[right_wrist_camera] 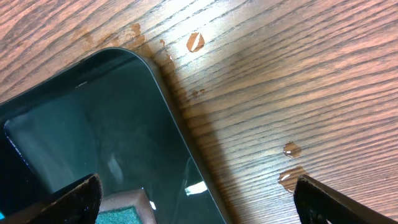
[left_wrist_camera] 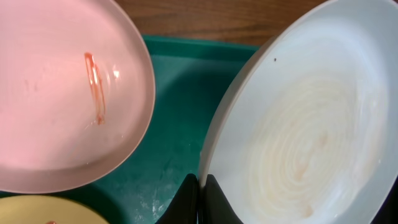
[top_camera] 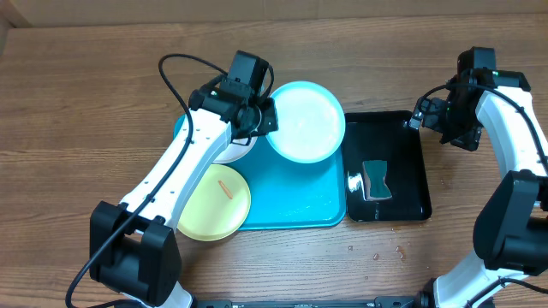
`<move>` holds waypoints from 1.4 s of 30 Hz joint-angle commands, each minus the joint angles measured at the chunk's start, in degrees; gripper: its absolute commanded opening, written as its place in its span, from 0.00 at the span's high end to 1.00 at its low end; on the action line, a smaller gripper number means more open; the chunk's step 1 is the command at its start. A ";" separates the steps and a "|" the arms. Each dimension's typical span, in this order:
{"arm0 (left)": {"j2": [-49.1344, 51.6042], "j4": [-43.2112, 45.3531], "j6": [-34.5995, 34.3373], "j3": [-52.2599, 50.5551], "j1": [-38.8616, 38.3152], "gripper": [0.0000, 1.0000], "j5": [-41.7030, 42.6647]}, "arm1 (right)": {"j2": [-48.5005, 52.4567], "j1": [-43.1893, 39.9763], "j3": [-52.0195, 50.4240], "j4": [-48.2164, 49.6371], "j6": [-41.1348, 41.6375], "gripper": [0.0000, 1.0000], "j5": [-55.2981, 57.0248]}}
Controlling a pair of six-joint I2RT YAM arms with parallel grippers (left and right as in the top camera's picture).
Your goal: Clean dirty plates on tray and stack at the side
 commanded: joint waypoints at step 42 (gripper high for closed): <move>0.50 26.43 31.89 4.74 -30.53 0.96 -49.77 | -1.64 -18.58 1.20 5.33 3.93 0.00 1.68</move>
